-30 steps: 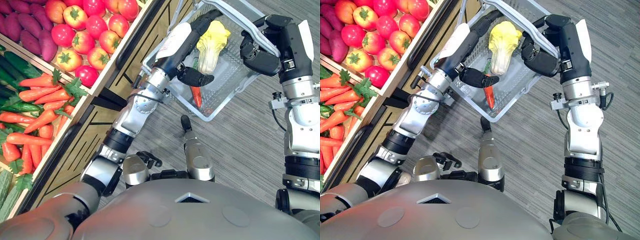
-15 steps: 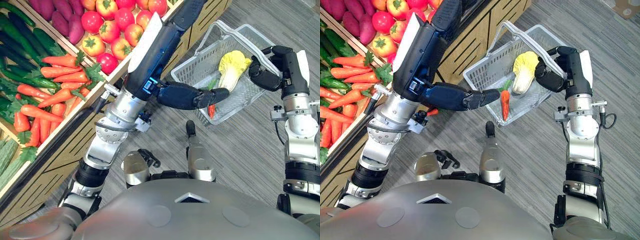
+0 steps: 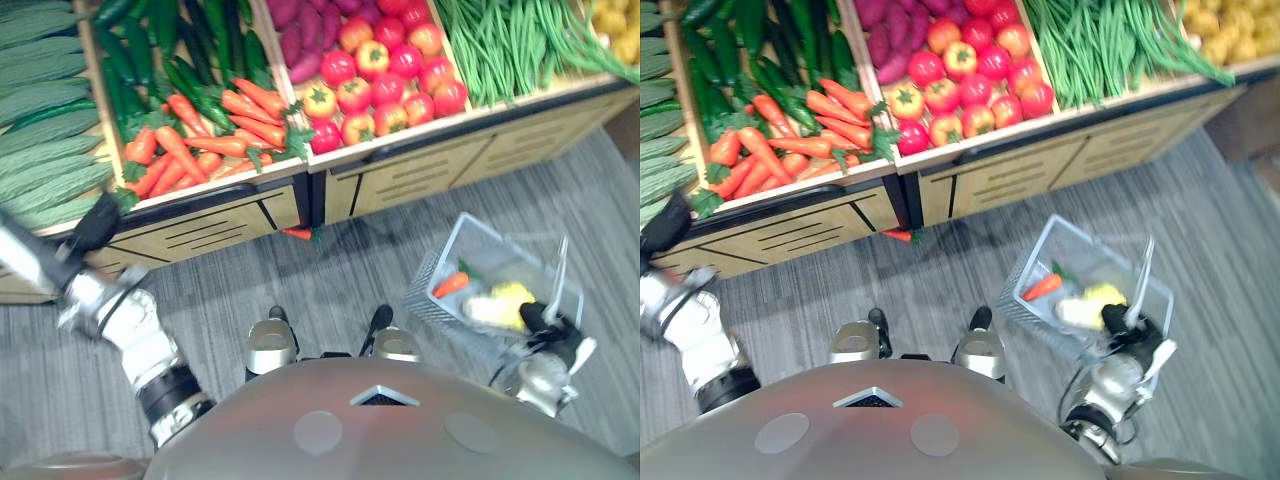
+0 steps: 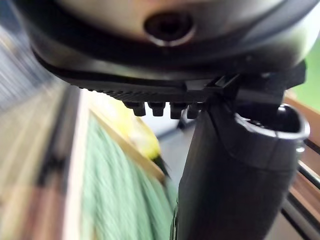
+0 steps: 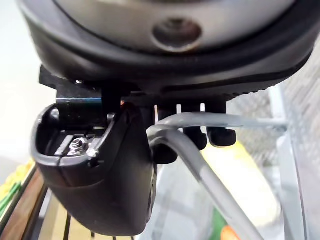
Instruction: Pick vegetable in the basket
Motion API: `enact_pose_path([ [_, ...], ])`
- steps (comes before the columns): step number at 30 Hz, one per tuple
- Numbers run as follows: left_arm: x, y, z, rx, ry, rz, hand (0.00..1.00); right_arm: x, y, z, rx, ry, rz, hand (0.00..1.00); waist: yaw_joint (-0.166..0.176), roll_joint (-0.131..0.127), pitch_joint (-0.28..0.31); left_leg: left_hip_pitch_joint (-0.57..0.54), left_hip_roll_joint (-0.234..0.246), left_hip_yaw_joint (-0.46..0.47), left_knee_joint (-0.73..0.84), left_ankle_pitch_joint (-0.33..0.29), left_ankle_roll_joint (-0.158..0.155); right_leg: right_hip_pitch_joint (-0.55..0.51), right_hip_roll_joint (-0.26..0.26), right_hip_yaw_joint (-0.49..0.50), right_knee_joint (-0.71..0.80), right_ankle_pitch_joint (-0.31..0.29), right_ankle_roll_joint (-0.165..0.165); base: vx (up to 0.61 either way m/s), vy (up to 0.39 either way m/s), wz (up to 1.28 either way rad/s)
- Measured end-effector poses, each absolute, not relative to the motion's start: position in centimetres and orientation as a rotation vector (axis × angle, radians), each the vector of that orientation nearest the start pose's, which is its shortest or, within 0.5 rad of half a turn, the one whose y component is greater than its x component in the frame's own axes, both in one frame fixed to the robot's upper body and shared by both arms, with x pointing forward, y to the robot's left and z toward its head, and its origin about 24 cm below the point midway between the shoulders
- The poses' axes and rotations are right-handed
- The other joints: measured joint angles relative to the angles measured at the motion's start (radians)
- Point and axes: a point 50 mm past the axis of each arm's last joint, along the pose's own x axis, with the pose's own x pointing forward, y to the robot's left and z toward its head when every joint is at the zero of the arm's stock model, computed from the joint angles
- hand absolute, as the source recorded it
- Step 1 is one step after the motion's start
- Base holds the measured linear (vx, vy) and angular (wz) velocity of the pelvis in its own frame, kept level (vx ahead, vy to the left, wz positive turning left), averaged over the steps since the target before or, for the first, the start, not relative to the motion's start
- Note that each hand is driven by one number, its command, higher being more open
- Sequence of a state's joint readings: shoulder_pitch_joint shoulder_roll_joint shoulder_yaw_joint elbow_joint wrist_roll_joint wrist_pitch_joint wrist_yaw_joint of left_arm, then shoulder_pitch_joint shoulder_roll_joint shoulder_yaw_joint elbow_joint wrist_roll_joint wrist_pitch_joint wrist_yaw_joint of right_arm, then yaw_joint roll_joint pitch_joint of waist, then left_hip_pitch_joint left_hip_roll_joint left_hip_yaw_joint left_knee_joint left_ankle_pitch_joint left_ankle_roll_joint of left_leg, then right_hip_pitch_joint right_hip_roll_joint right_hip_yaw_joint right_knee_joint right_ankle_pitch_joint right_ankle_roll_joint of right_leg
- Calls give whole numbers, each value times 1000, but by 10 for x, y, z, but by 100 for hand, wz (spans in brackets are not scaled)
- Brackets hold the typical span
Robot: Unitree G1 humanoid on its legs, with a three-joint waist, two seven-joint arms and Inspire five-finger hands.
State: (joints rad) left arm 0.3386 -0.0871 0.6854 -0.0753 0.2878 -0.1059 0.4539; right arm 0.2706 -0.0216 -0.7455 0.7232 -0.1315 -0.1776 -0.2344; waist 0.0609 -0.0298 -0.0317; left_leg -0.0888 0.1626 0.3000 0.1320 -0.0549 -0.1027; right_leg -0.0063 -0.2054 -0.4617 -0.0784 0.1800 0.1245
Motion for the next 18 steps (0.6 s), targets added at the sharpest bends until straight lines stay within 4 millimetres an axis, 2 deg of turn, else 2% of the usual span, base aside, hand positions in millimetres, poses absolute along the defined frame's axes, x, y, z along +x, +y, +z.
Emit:
enact_pose_path([
  [1,84,315,14,458,222,1187,100,39,-293,-117,-71,813,-988,0,5,-11,-1,3,-6,-1,-3,-8,5,6,-3,-9,3,-7,1,-37,60,33],
  [2,80,317,14,488,233,1212,100,44,-286,-119,-40,804,-991,0,7,-37,0,2,-18,9,-7,-8,6,6,-23,-22,19,-45,7,-40,37,28],
  [4,79,318,14,510,238,1228,100,44,-284,-120,-34,811,-986,0,5,-56,-8,6,-25,29,-27,-6,7,-9,-41,-40,43,-75,8,-70,47,27],
  [8,65,324,3,532,312,1289,100,39,-288,-119,-40,810,-1029,0,-15,-72,-27,7,-30,34,-53,20,7,-23,-51,-48,59,-87,11,-28,28,1],
  [13,45,325,-39,475,528,1334,100,33,-290,-121,-22,828,-1083,0,-23,-77,-32,7,-37,23,-84,40,4,-25,-49,-60,55,-78,12,63,-5,4],
  [16,32,321,-63,427,672,1350,100,39,-287,-127,11,847,-1088,0,-21,-83,-35,22,-47,14,-118,60,10,-22,-45,-60,54,-76,13,76,0,7],
  [18,20,314,-91,360,826,1335,100,49,-283,-130,33,850,-1072,0,-24,-77,-32,44,-50,9,-142,64,10,-6,-47,-60,48,-78,10,79,13,6],
])
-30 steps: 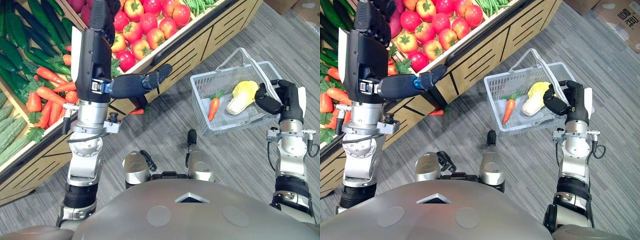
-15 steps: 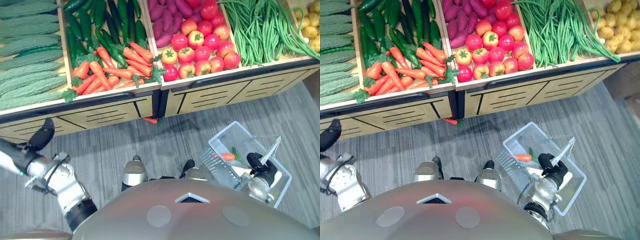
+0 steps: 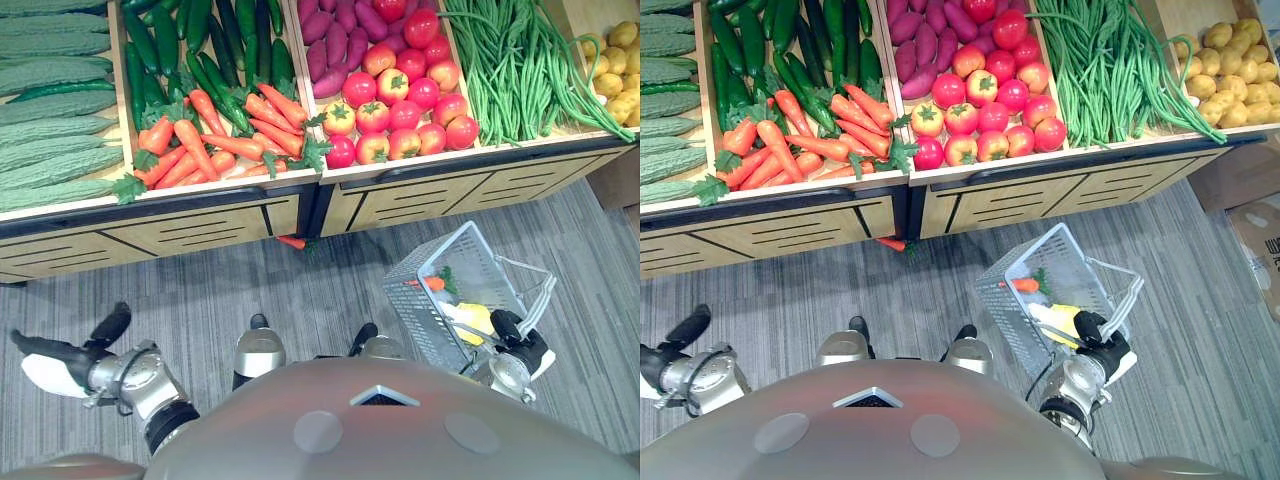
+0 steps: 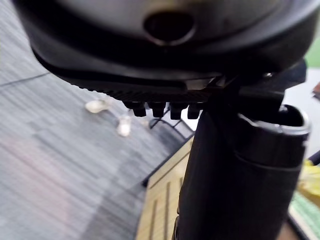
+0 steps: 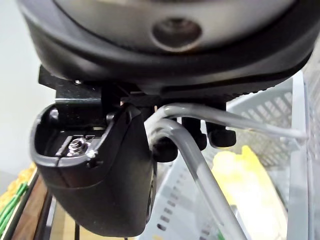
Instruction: Pick vegetable in the basket
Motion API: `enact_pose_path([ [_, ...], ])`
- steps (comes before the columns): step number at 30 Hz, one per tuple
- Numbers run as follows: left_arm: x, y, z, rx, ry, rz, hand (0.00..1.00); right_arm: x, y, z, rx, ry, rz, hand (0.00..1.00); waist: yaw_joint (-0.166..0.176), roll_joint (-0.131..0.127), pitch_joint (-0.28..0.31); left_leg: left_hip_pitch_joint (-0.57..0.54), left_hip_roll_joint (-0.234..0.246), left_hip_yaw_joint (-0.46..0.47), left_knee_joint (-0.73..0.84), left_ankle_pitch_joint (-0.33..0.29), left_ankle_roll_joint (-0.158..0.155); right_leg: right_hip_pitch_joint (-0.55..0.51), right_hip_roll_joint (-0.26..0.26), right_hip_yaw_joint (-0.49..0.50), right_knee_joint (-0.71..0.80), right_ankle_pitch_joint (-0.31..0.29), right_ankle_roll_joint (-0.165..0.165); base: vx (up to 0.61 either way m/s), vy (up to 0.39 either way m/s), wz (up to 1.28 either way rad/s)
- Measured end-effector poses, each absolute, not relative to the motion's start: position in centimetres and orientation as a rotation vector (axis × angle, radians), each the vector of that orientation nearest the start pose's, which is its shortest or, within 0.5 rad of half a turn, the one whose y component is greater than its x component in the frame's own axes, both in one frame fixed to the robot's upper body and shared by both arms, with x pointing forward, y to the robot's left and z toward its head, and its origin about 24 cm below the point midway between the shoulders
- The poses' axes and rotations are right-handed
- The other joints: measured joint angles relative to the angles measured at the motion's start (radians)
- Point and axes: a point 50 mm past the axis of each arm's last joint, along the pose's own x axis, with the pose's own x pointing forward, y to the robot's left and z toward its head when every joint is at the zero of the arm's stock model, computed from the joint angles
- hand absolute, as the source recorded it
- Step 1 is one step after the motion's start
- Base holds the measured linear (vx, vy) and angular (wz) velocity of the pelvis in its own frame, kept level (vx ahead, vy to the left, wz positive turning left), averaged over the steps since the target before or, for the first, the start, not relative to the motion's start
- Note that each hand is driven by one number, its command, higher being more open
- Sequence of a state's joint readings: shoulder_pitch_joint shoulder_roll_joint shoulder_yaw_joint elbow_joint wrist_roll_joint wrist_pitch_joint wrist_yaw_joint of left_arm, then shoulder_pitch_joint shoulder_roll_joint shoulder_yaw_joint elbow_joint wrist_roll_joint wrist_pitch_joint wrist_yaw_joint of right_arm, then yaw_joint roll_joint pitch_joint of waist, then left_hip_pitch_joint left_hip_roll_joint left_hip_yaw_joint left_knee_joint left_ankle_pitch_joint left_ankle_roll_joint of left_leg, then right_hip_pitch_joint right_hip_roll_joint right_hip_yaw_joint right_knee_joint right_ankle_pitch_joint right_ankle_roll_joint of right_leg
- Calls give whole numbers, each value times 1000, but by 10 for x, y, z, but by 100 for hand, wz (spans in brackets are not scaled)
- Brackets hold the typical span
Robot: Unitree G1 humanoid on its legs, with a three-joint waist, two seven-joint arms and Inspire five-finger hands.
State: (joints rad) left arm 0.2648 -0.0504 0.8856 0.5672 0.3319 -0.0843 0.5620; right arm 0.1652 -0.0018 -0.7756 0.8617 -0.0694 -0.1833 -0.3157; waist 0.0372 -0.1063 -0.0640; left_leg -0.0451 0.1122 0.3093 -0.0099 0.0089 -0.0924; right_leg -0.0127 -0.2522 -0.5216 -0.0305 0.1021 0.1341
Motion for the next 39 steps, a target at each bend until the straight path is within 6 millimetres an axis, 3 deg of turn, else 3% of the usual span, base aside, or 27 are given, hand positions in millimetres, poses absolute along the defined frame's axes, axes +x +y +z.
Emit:
enact_pose_path([
  [3,7,300,-116,244,976,1301,100,62,-276,-134,63,858,-1048,0,-3,5,3,12,-16,1,-14,1,1,5,-7,3,-4,-4,-6,44,30,2],
  [10,-6,298,-128,217,1085,1220,100,63,-270,-140,76,898,-1043,0,-17,14,19,40,-22,3,-29,-3,1,24,-8,11,-3,-13,-21,22,8,0],
  [16,1,287,-138,192,1126,1019,100,63,-274,-139,51,903,-1029,0,-32,26,35,74,-30,22,-44,-9,-2,31,-12,36,-2,-18,-29,-14,6,-11],
  [25,19,247,-157,104,1166,596,100,62,-273,-140,52,909,-998,0,-48,32,51,128,-34,56,-67,-13,-5,48,-10,63,-2,-20,-31,3,-7,-11],
  [31,24,236,-161,-7,1146,545,100,59,-264,-146,78,947,-951,0,-66,38,55,130,-35,57,-70,-14,-5,48,-10,64,-2,-20,-31,-1,-5,-1],
  [39,25,233,-162,-21,1152,559,100,55,-253,-152,122,984,-923,0,-66,46,66,160,-35,78,-74,-16,-7,61,-8,88,-4,-20,-31,-26,-31,-8],
])
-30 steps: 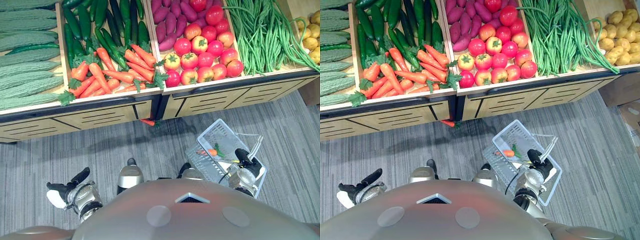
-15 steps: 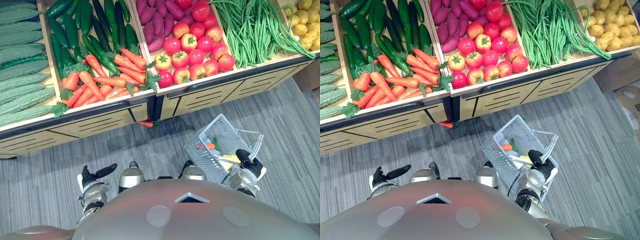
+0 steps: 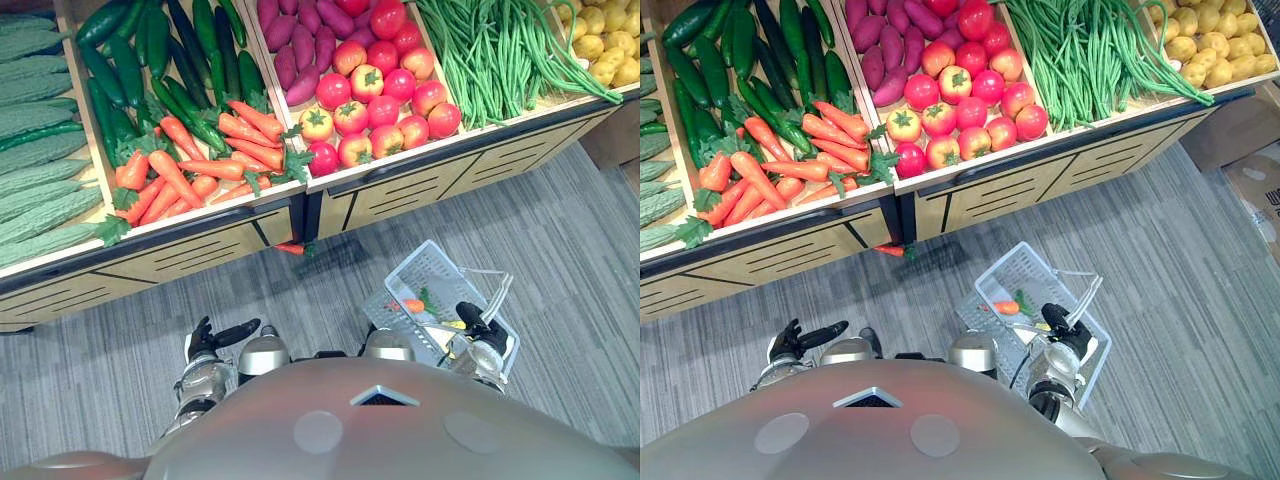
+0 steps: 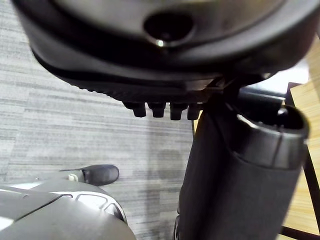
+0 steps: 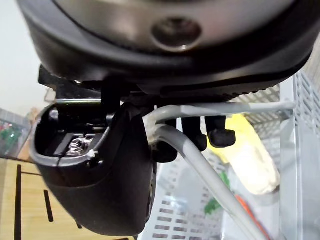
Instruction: Pick vegetable in the basket
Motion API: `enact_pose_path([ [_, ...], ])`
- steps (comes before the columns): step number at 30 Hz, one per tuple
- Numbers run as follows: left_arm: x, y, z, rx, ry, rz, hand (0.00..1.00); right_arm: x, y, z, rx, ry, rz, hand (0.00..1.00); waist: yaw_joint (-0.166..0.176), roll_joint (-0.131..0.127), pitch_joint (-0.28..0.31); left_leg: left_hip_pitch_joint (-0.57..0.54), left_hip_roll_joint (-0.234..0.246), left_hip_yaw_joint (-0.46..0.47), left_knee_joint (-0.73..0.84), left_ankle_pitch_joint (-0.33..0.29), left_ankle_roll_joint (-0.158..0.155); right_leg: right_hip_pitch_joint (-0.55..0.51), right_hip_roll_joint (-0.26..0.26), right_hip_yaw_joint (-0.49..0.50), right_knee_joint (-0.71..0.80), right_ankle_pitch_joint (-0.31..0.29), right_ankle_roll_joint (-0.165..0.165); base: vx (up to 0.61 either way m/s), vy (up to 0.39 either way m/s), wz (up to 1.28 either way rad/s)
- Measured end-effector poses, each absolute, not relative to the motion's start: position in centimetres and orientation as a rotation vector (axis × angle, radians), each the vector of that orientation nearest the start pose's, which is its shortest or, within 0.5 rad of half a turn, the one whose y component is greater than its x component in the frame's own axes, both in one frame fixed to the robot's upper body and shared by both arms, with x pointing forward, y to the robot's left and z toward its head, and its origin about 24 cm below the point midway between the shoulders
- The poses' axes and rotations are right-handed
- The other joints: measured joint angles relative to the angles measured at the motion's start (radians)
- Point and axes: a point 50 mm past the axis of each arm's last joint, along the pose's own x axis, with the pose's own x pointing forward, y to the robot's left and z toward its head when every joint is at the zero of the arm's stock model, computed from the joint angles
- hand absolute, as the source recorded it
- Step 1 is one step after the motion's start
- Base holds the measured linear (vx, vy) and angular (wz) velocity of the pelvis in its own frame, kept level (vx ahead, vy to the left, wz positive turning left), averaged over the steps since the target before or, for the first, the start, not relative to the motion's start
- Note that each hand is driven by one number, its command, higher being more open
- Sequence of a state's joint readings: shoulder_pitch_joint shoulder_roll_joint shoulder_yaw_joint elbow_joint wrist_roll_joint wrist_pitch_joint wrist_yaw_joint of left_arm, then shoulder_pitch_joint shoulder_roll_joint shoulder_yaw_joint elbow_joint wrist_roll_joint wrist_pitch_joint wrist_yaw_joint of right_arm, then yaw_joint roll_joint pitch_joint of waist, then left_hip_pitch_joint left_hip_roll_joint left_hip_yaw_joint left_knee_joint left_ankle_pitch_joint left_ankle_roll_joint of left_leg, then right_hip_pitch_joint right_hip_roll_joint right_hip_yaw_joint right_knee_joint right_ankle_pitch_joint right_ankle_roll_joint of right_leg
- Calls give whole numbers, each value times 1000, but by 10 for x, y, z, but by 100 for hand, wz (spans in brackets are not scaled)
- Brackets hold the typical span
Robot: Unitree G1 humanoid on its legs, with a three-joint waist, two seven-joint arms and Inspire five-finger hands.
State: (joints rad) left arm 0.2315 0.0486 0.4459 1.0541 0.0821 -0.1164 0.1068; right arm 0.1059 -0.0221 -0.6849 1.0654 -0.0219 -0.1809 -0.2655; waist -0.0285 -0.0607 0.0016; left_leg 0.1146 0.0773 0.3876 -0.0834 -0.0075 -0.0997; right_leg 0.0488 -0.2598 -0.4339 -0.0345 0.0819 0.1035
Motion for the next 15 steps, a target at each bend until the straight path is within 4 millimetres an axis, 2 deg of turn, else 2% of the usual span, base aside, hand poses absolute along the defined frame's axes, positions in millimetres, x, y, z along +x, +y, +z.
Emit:
enact_pose_path([
  [5,23,230,-164,-65,1162,587,100,50,-247,-155,133,1003,-904,0,1,2,3,12,0,12,0,-1,-1,4,2,10,-4,1,2,-30,-38,-8],
  [11,23,228,-165,-77,1168,585,100,50,-241,-157,137,1021,-868,0,4,0,9,72,3,84,5,-23,-8,10,7,84,11,1,3,-25,-26,-32],
  [12,23,228,-165,-78,1168,580,100,50,-241,-157,138,1020,-869,0,3,-1,11,70,5,89,24,-35,-8,6,4,89,22,-2,2,-21,-6,-34],
  [15,35,230,-163,-43,1146,522,100,51,-243,-156,139,1006,-872,0,2,-2,39,5,42,118,218,-150,1,-46,-14,131,107,-12,-11,-74,6,-37],
])
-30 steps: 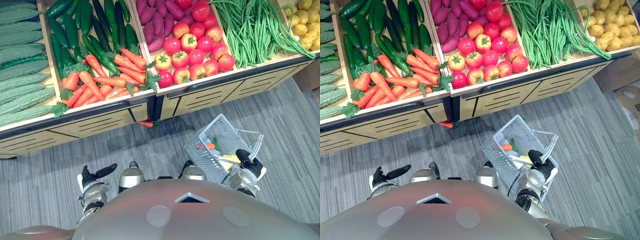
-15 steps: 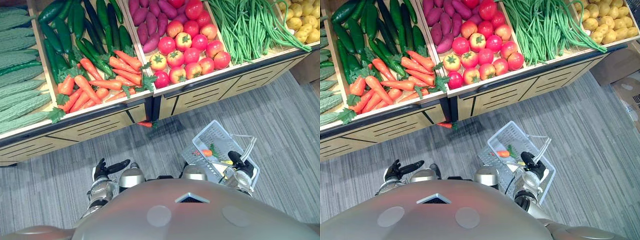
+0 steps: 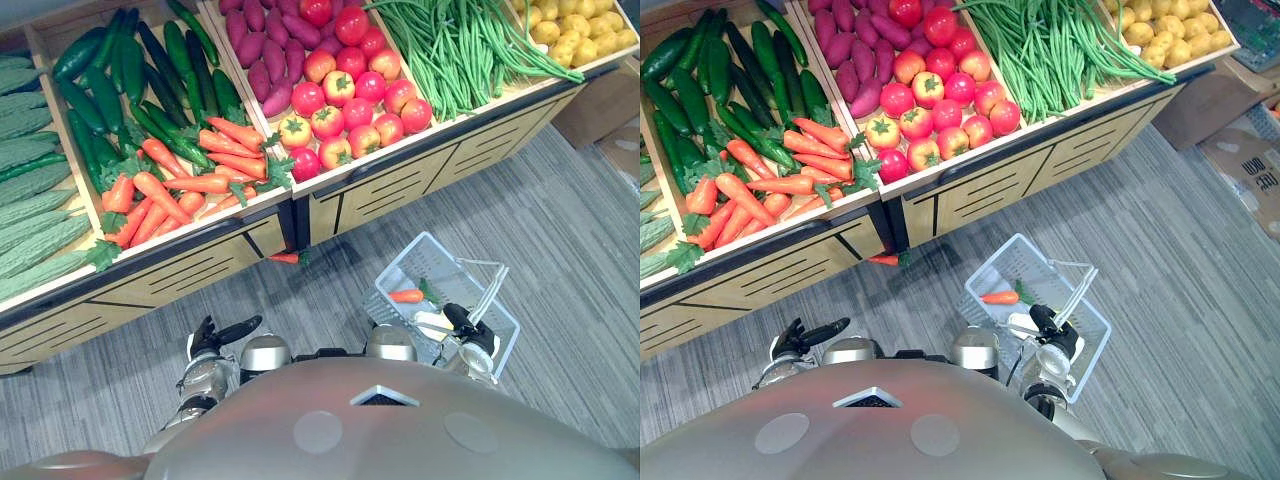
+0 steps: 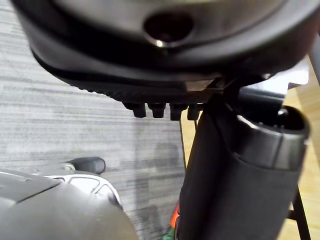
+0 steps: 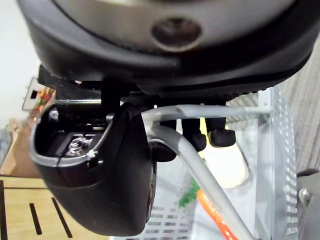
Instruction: Pick vegetable in the basket
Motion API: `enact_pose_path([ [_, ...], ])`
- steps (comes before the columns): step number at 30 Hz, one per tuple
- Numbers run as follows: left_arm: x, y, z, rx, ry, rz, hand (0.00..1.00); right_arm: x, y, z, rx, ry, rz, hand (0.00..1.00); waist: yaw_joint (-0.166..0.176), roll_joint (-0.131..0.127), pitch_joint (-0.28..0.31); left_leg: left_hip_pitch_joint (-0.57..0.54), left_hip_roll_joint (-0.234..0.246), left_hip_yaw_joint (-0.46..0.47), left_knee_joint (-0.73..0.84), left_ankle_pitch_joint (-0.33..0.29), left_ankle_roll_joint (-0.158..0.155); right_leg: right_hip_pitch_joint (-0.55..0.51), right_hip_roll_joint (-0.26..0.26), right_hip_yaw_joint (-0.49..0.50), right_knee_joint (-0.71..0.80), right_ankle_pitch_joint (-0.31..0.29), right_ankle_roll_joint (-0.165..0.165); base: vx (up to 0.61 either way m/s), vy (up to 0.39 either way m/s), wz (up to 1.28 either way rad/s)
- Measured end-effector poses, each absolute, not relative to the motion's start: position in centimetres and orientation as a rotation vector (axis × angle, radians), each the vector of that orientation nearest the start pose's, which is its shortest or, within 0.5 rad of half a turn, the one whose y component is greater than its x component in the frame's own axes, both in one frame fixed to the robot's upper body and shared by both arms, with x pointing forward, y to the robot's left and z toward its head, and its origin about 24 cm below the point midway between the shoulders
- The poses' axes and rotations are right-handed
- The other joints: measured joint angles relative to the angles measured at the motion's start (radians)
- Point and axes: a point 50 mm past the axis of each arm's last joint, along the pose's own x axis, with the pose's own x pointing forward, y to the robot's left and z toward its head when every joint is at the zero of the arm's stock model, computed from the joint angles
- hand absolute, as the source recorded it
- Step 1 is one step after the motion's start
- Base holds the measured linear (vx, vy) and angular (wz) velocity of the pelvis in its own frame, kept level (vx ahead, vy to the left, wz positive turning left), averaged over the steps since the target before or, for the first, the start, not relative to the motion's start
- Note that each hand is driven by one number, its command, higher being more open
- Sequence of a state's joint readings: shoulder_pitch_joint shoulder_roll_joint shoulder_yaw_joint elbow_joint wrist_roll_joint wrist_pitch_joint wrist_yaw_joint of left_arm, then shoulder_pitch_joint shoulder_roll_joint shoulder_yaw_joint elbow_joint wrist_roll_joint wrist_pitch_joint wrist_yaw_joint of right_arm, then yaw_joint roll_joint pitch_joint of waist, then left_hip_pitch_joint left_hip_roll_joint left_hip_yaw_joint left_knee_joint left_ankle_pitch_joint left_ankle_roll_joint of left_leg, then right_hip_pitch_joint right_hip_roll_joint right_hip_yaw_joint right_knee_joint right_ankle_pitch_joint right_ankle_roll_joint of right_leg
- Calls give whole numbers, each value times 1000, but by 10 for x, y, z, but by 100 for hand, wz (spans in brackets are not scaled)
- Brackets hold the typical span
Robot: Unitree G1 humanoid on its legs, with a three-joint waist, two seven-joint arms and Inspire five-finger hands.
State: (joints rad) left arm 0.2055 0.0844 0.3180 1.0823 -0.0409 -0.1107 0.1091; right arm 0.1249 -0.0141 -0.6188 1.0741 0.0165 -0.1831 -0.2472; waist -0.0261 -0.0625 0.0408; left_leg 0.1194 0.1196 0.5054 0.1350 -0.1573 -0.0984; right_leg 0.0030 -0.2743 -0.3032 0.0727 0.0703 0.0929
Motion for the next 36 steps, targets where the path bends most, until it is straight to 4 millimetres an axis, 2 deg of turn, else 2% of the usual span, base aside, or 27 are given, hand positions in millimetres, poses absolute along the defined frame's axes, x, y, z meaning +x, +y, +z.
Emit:
enact_pose_path([
  [2,38,231,-163,-21,1144,494,100,55,-242,-155,142,991,-868,0,1,-4,5,-47,21,48,82,-56,-1,-62,-4,62,30,13,7,-125,55,-69],
  [4,40,230,-163,-19,1140,494,100,59,-240,-154,138,981,-851,0,-2,6,16,-81,55,94,143,-98,12,-112,23,102,19,86,-1,-139,69,-82],
  [5,44,229,-163,-21,1132,491,100,60,-238,-154,135,980,-840,0,-2,16,23,-99,71,114,163,-107,22,-126,51,105,-19,166,-13,-191,77,-97],
  [6,46,224,-164,-25,1131,478,100,65,-235,-154,136,974,-818,0,5,53,29,-112,102,154,148,-88,59,-130,90,104,-118,290,-31,-169,81,-82],
  [7,49,224,-163,-28,1125,478,100,72,-233,-154,150,960,-811,0,-1,53,42,-113,113,173,139,-75,65,-131,88,65,-78,263,-50,-120,92,-72],
  [8,57,223,-162,-3,1107,445,100,71,-230,-155,159,967,-810,0,-3,59,63,-98,109,199,108,-52,61,-157,66,-67,147,75,-112,-43,89,-62],
  [9,61,222,-161,21,1091,421,100,68,-228,-156,160,981,-811,0,0,57,64,-74,105,239,79,-37,67,-147,26,-196,337,-58,-136,-30,71,-67],
  [11,61,222,-161,25,1091,416,100,66,-226,-157,155,990,-800,0,4,56,63,-60,104,277,78,-36,67,-118,5,-273,404,-102,-153,6,-6,-69],
  [12,61,222,-161,30,1092,409,100,69,-226,-157,150,985,-788,0,8,54,62,-55,100,310,81,-36,67,-106,-9,-313,413,-127,-151,22,-63,-110],
  [13,64,221,-161,27,1089,405,100,78,-224,-155,145,967,-769,0,15,45,63,-43,93,358,92,-36,66,-104,4,-350,364,-131,-146,9,-97,-124],
  [14,66,219,-161,18,1090,396,100,78,-226,-155,139,962,-769,0,21,61,58,-40,94,375,86,-34,63,-88,34,-349,306,-126,-137,5,-103,-109],
  [17,75,212,-161,19,1072,352,100,75,-226,-155,132,973,-768,0,16,78,47,-40,94,418,67,-16,46,-66,88,-318,139,-107,-107,-2,-156,-68],
  [21,87,206,-160,-7,1046,341,100,72,-226,-156,129,981,-766,0,12,73,51,-14,95,465,69,0,29,-52,115,-276,65,-97,-91,-51,-84,-49],
  [23,90,204,-160,-36,1044,344,100,74,-224,-156,122,980,-748,0,-2,71,52,6,103,489,88,4,23,-35,127,-251,38,-93,-85,-100,-39,-44],
  [26,94,196,-161,-68,1042,330,100,77,-220,-156,113,979,-708,0,-6,67,61,12,145,510,176,4,23,-17,150,-209,-9,-83,-71,-129,-42,-47],
  [29,93,195,-161,-92,1044,352,100,70,-222,-157,98,990,-681,0,-15,75,80,30,234,513,321,3,23,20,191,-165,-29,-85,-75,-147,-74,-47],
  [31,90,193,-162,-126,1043,384,100,66,-225,-157,79,995,-663,0,-18,88,85,31,289,440,429,12,33,35,223,-98,-19,-98,-95,-83,-45,-87],
  [32,93,196,-160,-144,1017,407,100,68,-228,-156,66,984,-651,0,-6,81,100,-11,281,273,487,13,55,29,225,-37,7,-108,-109,5,-9,-113],
  [33,94,195,-160,-161,1008,418,100,70,-230,-155,55,975,-645,0,-1,82,103,-24,233,156,458,-16,35,23,223,3,15,-109,-111,1,22,-163],
  [34,93,192,-160,-186,1003,426,100,73,-235,-152,38,958,-636,0,2,89,106,-48,149,-49,410,-72,27,18,225,77,11,-115,-116,-34,54,-169],
  [35,93,192,-160,-202,1002,436,100,73,-237,-152,29,958,-633,0,4,90,108,-66,94,-170,369,-105,23,16,227,134,13,-119,-113,-29,56,-161],
  [36,93,192,-160,-204,1001,439,100,71,-237,-152,26,963,-632,0,5,90,108,-74,75,-208,349,-113,21,16,229,159,13,-119,-112,-25,67,-133],
])
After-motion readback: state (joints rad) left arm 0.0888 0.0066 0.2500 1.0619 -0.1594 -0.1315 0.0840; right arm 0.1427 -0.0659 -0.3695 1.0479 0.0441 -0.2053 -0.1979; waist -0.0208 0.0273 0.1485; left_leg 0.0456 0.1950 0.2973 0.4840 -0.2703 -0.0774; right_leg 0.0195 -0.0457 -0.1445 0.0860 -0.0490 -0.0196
